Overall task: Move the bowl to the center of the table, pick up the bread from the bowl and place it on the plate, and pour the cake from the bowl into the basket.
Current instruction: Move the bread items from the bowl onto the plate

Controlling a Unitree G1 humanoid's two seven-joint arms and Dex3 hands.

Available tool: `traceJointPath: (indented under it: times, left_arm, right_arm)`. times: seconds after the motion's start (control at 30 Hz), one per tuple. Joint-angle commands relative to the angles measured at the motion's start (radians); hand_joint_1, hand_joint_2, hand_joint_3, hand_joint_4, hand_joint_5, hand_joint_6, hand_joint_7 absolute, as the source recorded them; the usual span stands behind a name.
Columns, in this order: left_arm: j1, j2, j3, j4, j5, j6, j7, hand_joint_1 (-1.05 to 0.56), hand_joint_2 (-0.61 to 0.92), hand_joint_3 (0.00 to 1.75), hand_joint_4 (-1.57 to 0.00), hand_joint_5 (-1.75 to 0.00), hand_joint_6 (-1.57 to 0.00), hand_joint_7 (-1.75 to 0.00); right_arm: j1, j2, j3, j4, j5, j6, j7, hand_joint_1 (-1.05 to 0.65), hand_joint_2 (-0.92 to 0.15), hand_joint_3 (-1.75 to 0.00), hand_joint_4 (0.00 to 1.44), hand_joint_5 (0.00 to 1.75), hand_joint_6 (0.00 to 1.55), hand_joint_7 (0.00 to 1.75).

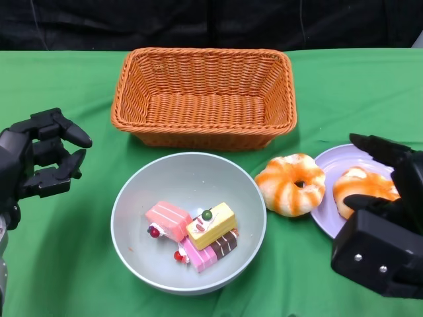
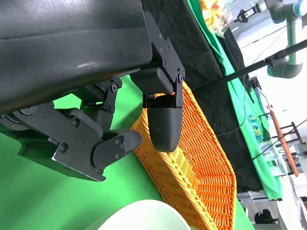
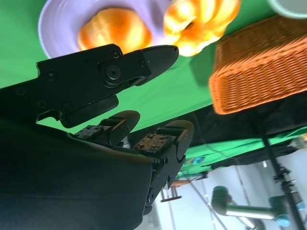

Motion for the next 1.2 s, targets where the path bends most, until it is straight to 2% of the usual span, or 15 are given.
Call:
traceJointPath:
  times: [0.03,0.23,0.37,0.5,0.87,0.93,1.1,1.2]
  left_arm:
    - [-0.004,0.018,0.004,-0.002,-0.002,0.002,0.009,0.01,0.70,0.85,-0.71,-1.62,-0.70,-1.36]
    - [-0.001,0.016,0.005,-0.008,-0.006,0.002,0.004,0.02,0.69,0.86,-0.71,-1.62,-0.70,-1.36]
    - [-0.001,0.013,0.007,-0.010,-0.011,0.004,-0.001,0.02,0.69,0.86,-0.71,-1.63,-0.70,-1.36]
    - [0.005,0.011,0.004,-0.015,-0.004,-0.004,0.009,0.02,0.70,0.87,-0.70,-1.63,-0.71,-1.36]
    - [0.009,0.009,0.004,-0.016,-0.008,-0.003,0.000,0.02,0.70,0.86,-0.71,-1.62,-0.71,-1.34]
    - [0.009,0.009,0.004,-0.016,-0.009,-0.002,-0.001,0.02,0.70,0.86,-0.71,-1.61,-0.71,-1.34]
    - [0.012,0.007,0.001,-0.013,-0.005,-0.017,0.002,0.03,0.70,0.86,-0.71,-1.62,-0.72,-1.34]
    - [0.013,0.005,0.001,-0.016,-0.005,-0.016,0.005,0.03,0.70,0.86,-0.71,-1.62,-0.72,-1.33]
  right_arm:
    - [-0.042,0.007,0.034,0.009,-0.003,0.000,0.039,-0.68,-0.92,-0.06,0.58,0.02,0.50,0.00]
    - [-0.115,-0.002,0.101,0.086,-0.041,-0.001,0.083,-0.75,-0.92,-0.09,0.58,0.01,0.48,0.00]
    - [-0.131,0.003,0.113,0.104,-0.050,0.003,0.095,-0.76,-0.92,-0.10,0.58,0.01,0.48,0.00]
    - [-0.203,0.014,0.169,0.208,-0.068,-0.005,0.115,-0.74,-0.92,-0.09,0.57,0.00,0.49,0.01]
    - [-0.324,0.010,0.291,0.369,-0.245,0.055,0.193,-0.81,-0.92,-0.12,0.47,0.00,0.49,0.00]
    - [-0.334,0.015,0.302,0.388,-0.262,0.059,0.194,-0.83,-0.92,-0.12,0.45,0.00,0.48,0.00]
    - [-0.365,0.033,0.364,0.508,-0.350,0.049,0.084,-0.86,-0.92,-0.11,0.47,0.01,0.49,0.01]
    - [-0.379,0.039,0.385,0.559,-0.370,0.040,0.055,-0.88,-0.92,-0.11,0.45,0.00,0.48,0.00]
